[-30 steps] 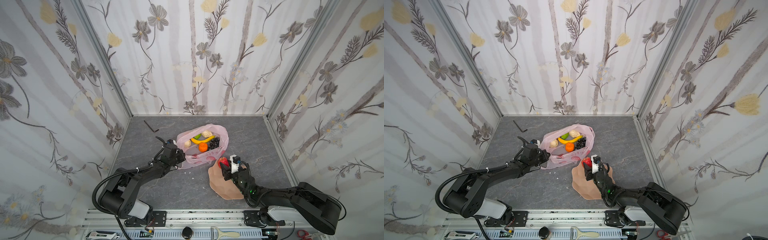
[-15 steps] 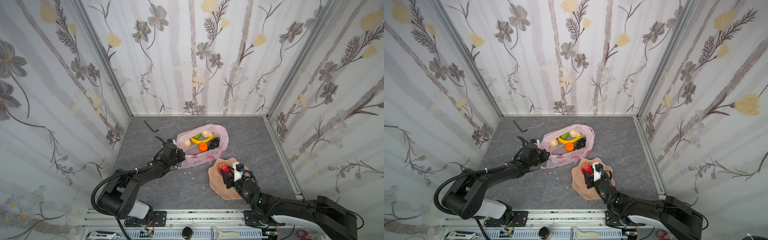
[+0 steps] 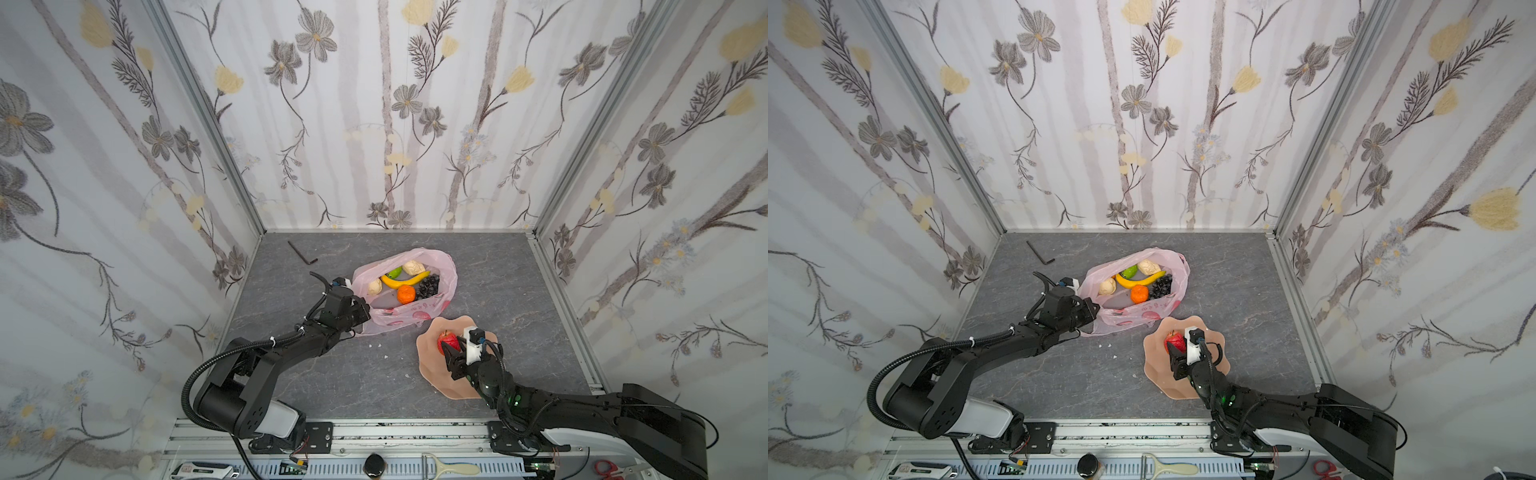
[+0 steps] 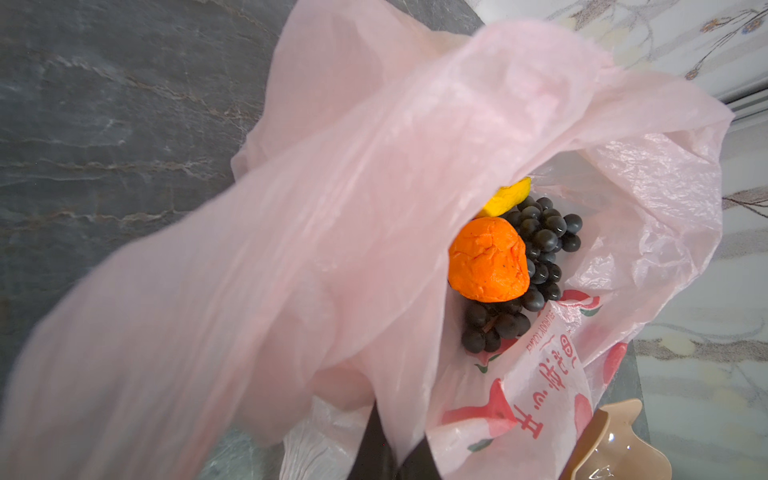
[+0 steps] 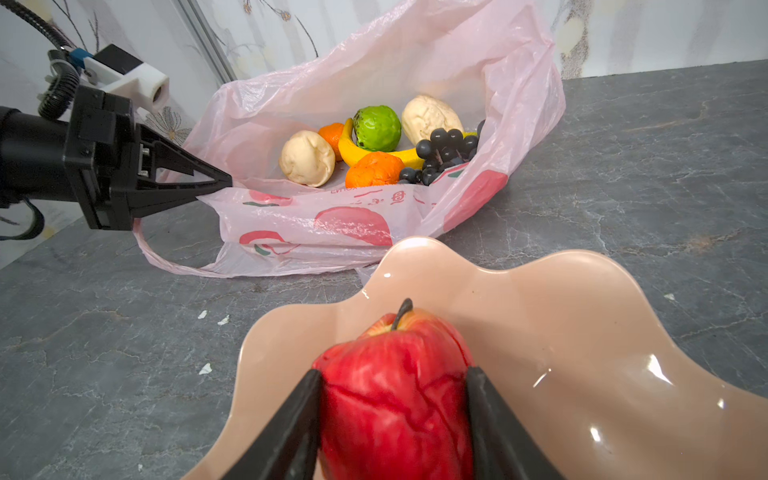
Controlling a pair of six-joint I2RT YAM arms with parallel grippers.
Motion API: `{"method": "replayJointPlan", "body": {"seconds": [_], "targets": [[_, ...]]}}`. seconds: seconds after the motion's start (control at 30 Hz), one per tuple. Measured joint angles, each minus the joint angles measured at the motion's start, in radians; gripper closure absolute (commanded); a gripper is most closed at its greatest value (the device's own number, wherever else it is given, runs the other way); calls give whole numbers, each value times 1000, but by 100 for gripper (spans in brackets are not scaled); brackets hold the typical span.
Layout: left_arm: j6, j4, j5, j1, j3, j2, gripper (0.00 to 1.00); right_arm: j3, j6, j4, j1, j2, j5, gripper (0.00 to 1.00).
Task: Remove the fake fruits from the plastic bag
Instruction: 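Lower the red apple onto the peach plate with the right gripper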
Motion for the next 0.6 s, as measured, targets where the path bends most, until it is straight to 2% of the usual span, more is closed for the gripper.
{"method": "replayJointPlan", "body": {"seconds": [0.27,0.6], "targets": [[12,0,-7,17,-12,-24,100,0,45,-28,2,64,23,37],[19,0,-8,40,-23,-34,100,0,59,-65,15,19,60,20]]}}
